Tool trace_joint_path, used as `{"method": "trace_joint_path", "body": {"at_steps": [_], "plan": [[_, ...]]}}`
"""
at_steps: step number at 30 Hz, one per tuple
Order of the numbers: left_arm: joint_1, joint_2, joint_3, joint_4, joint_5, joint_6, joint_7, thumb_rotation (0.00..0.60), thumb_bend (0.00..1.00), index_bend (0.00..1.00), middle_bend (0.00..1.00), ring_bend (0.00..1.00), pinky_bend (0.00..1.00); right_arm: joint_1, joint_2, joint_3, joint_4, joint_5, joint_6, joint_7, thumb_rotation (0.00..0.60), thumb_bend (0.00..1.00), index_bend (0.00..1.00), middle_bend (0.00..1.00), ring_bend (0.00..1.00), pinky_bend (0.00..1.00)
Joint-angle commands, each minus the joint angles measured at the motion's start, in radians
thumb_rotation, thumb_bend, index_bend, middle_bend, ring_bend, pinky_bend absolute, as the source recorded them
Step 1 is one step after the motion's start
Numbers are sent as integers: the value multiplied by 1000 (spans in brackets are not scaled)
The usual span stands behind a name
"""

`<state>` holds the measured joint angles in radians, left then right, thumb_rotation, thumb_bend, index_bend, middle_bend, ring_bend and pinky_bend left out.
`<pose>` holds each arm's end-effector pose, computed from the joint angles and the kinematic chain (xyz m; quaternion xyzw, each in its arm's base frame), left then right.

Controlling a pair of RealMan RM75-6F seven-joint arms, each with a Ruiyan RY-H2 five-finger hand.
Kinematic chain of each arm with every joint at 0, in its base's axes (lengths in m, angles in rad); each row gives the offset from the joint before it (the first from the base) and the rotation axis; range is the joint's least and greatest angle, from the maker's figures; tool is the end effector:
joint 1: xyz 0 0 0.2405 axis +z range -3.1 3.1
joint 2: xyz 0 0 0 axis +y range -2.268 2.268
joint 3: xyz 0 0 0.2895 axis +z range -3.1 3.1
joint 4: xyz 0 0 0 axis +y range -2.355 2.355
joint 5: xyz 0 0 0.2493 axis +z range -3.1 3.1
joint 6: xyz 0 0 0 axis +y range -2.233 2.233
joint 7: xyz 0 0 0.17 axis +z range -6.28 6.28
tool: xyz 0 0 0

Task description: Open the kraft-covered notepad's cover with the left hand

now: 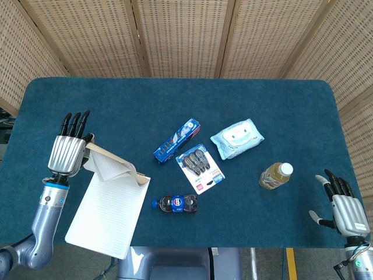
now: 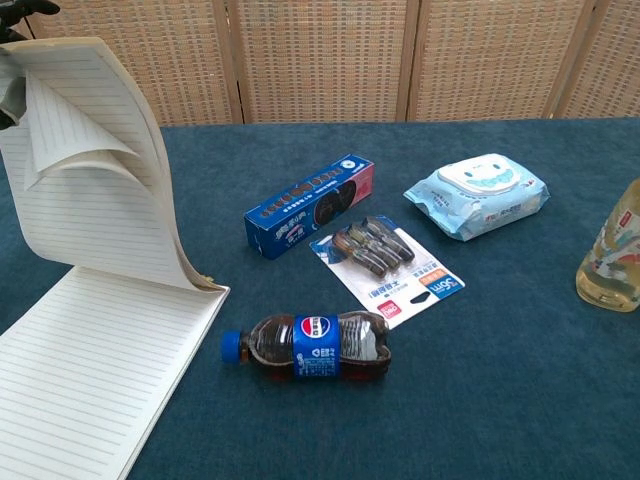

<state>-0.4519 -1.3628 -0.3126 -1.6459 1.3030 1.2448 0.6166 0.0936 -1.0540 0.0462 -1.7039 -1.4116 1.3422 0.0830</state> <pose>-0.2118 0.3717 0.0661 -0.6641 -0.2358 -0.3777 0.6006 -0.3617 -0.2114 0.1333 0.5720 -0.4791 0.3660 0.5561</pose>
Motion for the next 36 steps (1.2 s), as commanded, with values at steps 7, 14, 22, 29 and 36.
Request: {"method": "trace_joint_path", "body": {"at_steps": [7,14,22,29,36], "plan": [[-74,-32,-41,82,-74,-28,14,600,686,788,0,0,0,2,1,0,1,0,-4,3,600,260,108,0,0,0],[-134,-56,-66,152,-133,-54,14,600,685,788,0,0,0,4,2,0,0,1,-8,7,600,260,108,0,0,0],[-197,-94,-84,250,-190,-81,13,600,682,788,0,0,0,7,4,0,-2,8,-18,17,600,260,108,0,0,0],[-255,-142,-87,359,-223,-110,2,600,670,788,0,0,0,9,6,1,-1,10,-24,27,600,260,108,0,0,0],[-312,-200,-76,484,-226,-143,-35,600,623,745,0,0,0,13,7,1,0,15,-34,40,600,260,108,0,0,0]]}}
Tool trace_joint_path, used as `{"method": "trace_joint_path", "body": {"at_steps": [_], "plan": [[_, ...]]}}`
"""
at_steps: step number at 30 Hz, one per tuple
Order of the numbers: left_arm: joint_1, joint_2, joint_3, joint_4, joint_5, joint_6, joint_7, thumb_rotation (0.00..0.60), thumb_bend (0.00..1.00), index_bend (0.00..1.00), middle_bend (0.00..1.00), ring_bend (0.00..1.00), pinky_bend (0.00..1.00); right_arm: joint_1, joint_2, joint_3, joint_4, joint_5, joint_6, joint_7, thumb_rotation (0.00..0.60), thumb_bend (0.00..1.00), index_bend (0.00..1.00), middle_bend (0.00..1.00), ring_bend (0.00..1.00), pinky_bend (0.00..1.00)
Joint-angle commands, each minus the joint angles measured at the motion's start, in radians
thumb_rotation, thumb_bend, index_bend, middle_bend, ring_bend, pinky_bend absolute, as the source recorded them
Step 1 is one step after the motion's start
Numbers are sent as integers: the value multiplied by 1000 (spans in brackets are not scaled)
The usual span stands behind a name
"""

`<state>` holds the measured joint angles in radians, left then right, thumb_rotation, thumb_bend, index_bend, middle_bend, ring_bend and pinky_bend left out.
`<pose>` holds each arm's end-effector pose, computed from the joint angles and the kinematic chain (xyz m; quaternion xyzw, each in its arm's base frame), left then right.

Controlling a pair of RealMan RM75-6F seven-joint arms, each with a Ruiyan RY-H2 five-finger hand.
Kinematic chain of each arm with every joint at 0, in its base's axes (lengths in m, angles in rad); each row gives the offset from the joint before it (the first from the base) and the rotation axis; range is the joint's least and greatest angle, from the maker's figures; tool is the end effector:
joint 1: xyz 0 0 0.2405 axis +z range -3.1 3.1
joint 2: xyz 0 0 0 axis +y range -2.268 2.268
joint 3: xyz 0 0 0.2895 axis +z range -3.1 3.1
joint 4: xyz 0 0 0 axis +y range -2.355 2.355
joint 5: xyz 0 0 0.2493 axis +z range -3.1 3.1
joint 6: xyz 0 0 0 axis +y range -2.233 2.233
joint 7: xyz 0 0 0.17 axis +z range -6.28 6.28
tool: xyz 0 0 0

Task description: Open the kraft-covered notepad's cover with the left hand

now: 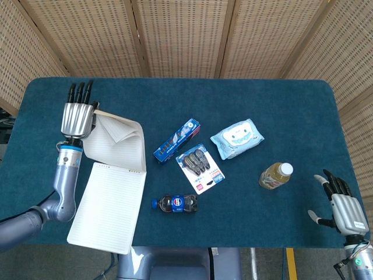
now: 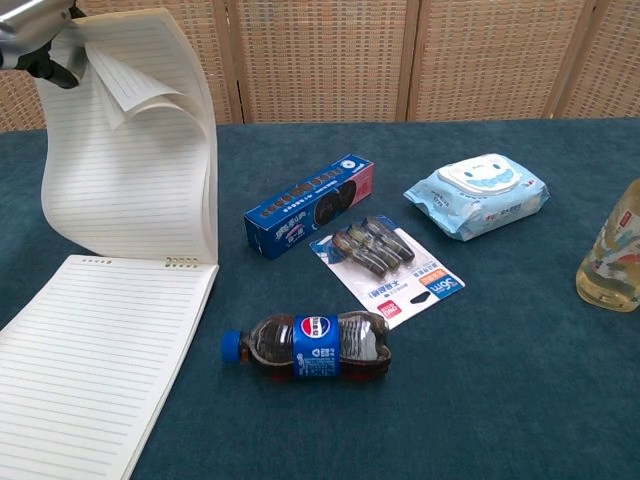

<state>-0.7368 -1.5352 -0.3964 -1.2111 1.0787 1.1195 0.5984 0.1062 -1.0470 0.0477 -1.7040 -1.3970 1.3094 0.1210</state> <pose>-0.1985 0.4926 0.0536 -0.6363 -0.2269 -0.3509 0.6485 -0.3638 -0.2154 0.1319 0.5667 -0.4967 0.3666 0.5456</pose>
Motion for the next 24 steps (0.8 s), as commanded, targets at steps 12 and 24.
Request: {"method": "trace_joint_path", "body": {"at_steps": [12,24], "plan": [[-82,-95,24,197,-12,-60,-48,600,555,604,0,0,0,2,3,-2,-2,-3,-5,18,600,260,108,0,0,0],[-116,-145,20,293,-22,-47,-80,600,377,63,0,0,0,2,6,1,0,1,-7,37,600,260,108,0,0,0]]}}
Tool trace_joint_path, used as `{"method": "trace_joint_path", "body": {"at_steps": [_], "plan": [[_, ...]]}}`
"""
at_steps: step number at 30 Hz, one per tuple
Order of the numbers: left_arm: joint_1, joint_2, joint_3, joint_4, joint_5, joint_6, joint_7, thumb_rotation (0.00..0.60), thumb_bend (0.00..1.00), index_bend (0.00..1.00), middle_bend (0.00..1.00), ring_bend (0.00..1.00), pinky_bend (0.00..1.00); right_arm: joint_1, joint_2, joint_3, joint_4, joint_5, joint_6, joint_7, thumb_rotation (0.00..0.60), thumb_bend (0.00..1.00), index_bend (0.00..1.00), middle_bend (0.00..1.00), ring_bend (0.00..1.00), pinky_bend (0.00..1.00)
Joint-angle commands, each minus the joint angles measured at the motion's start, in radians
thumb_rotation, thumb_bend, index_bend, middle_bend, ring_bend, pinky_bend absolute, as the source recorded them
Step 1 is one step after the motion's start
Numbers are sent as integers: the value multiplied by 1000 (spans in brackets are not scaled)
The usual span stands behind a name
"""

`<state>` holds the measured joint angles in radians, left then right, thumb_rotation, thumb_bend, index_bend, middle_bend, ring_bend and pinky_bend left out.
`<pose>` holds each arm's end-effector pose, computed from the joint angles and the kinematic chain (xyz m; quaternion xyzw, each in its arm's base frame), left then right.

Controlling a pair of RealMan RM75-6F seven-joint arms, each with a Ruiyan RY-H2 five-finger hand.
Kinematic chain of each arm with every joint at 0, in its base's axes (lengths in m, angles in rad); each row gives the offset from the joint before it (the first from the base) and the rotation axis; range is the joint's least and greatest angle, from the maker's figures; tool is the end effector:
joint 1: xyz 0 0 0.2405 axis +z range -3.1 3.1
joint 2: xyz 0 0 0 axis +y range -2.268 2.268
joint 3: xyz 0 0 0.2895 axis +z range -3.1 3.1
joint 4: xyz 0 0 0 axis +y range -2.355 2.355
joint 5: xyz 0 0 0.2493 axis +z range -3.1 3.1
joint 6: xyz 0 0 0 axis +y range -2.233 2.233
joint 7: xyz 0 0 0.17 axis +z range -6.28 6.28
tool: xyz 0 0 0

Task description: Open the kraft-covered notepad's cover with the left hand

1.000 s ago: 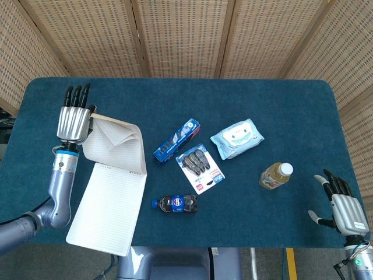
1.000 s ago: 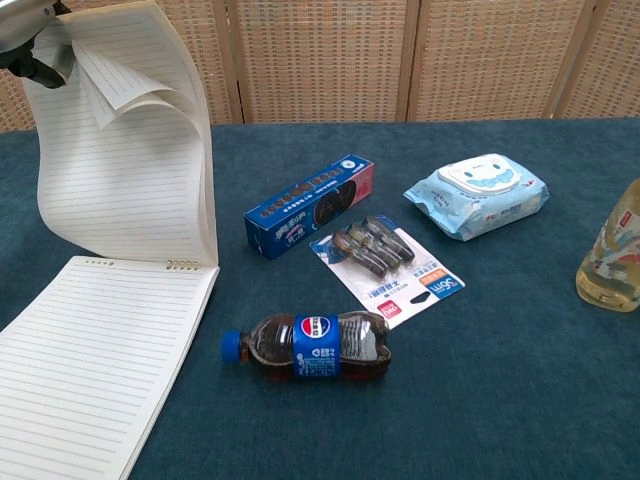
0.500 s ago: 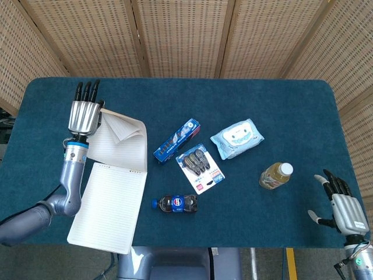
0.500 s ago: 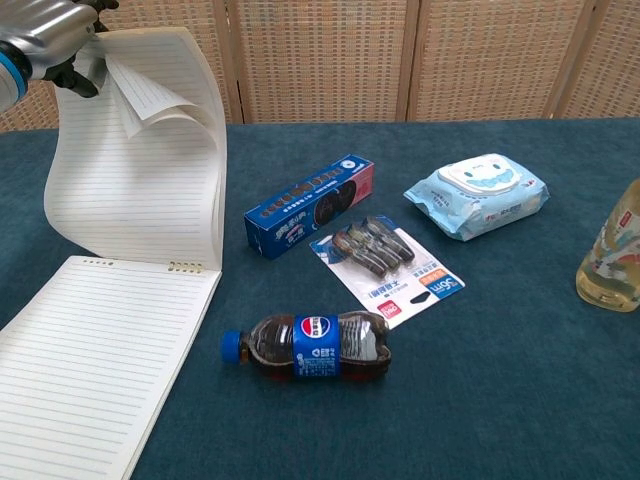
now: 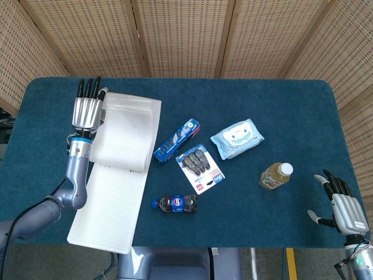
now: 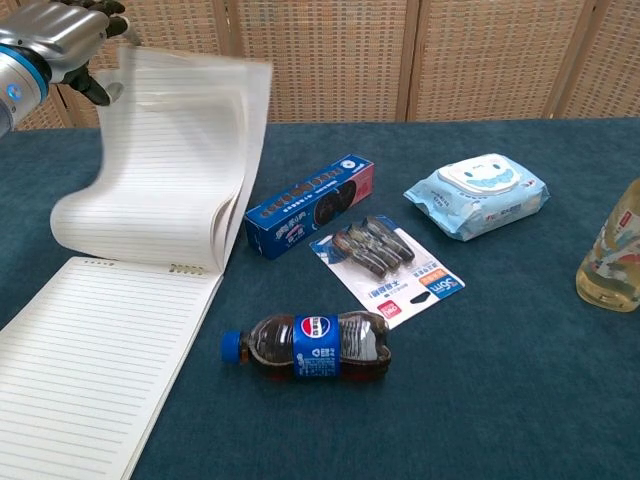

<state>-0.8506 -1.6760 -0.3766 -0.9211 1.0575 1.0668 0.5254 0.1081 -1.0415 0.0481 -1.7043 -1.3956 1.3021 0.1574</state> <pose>-0.1973 0.5302 0.0272 -0.6349 -0.2196 -0.3382 0.6590 -0.3645 -0.2160 0.1330 0.5594 -0.5073 0.3733 0.5389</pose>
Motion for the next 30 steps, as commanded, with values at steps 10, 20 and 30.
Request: {"method": "trace_joint_path", "body": {"at_steps": [10,20,30], "plan": [[23,16,20,-35,14,47,-20,600,372,62,0,0,0,1,1,-1,-1,1,-1,-3,600,260,108,0,0,0],[125,144,73,-272,17,101,4,600,376,62,0,0,0,2,3,-2,-5,6,-6,-12,600,260,108,0,0,0],[300,310,175,-581,81,230,-52,600,351,53,0,0,0,0,6,-6,-13,9,-8,-24,600,260,108,0,0,0]]}}
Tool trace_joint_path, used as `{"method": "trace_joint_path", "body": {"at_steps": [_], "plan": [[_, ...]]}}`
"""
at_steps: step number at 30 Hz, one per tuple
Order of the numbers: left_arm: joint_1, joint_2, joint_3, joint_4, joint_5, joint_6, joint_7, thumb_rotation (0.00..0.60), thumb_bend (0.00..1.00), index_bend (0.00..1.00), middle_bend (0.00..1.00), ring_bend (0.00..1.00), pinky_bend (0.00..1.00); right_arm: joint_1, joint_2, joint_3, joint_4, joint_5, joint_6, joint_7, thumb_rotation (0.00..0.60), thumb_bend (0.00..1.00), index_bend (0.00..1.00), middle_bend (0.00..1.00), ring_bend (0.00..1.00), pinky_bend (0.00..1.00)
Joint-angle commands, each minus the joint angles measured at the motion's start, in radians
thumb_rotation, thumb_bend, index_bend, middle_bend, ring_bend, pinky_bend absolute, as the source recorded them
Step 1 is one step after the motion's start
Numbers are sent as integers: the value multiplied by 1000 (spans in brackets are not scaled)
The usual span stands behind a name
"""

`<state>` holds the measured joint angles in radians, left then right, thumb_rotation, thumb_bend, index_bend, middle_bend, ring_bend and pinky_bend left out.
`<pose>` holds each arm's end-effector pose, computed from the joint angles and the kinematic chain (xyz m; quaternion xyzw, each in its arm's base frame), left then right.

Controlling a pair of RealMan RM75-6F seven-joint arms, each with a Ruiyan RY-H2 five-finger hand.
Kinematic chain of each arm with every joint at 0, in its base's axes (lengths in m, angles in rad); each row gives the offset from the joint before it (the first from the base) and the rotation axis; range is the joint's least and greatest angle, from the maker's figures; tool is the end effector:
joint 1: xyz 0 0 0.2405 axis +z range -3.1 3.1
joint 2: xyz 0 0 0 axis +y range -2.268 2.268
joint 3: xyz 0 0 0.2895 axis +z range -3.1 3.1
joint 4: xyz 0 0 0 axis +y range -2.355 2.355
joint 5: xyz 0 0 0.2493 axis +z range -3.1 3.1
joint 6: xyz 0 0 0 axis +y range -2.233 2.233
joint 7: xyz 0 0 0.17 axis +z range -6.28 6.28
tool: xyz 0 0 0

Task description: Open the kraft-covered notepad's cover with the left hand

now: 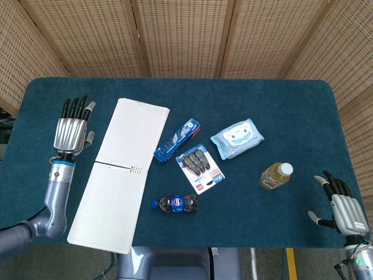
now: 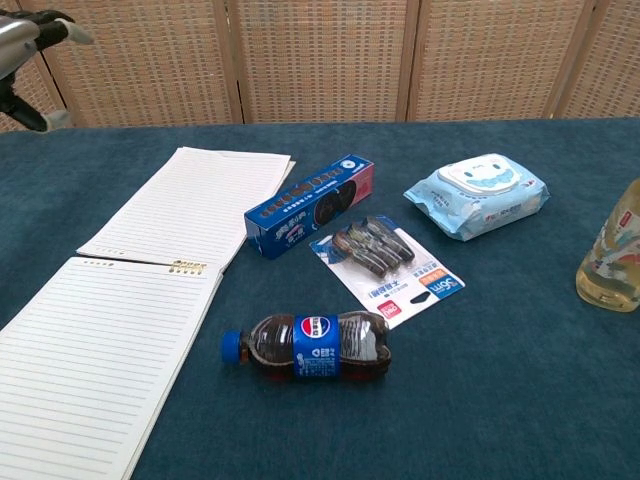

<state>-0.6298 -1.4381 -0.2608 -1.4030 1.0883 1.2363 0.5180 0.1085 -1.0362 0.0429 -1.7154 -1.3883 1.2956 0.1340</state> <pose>-0.2327 0.4317 0.0554 -0.6398 -0.2674 -0.3566 0.6261 -0.3642 -0.2142 0.1322 0.5637 -0.5071 0.3636 0.5412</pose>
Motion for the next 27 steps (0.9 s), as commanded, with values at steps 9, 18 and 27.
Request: {"method": "trace_joint_path", "body": {"at_steps": [9,18,27], "plan": [[264,140,244,-240,217,207,-105,600,165,0,0,0,0,-4,1,-1,-7,1,7,-17,600,260,108,0,0,0],[380,107,320,-242,273,277,-139,600,141,0,0,0,0,-7,-5,-1,-7,-2,18,-32,600,260,108,0,0,0],[415,108,308,-235,311,300,-134,600,147,0,0,0,0,-6,-12,2,-4,-6,26,-39,600,260,108,0,0,0]]}}
